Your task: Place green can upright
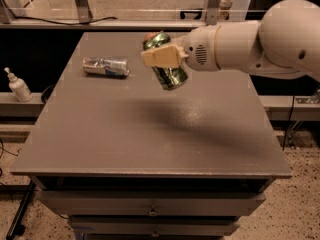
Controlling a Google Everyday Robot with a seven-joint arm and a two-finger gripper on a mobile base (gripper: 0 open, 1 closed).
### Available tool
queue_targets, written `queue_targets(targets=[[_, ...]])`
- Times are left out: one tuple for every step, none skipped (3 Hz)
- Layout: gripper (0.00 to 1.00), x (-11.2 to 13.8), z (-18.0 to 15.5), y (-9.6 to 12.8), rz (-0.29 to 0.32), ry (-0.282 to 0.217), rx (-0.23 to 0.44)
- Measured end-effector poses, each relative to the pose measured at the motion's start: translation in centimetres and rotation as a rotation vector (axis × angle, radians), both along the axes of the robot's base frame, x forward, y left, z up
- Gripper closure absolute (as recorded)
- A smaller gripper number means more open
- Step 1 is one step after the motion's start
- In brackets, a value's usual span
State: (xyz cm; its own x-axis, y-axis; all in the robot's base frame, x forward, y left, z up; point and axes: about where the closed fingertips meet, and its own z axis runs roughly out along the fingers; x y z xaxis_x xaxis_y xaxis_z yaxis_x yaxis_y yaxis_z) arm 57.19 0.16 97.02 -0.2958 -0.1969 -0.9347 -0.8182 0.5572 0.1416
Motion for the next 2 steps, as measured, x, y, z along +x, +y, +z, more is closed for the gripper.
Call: queue_targets(targets=[[1.00, -0.61, 0.38, -0.23, 0.083, -0.079, 0.136], [1.00, -1.58, -0.34, -0.78, 0.171, -0.185, 0.180]])
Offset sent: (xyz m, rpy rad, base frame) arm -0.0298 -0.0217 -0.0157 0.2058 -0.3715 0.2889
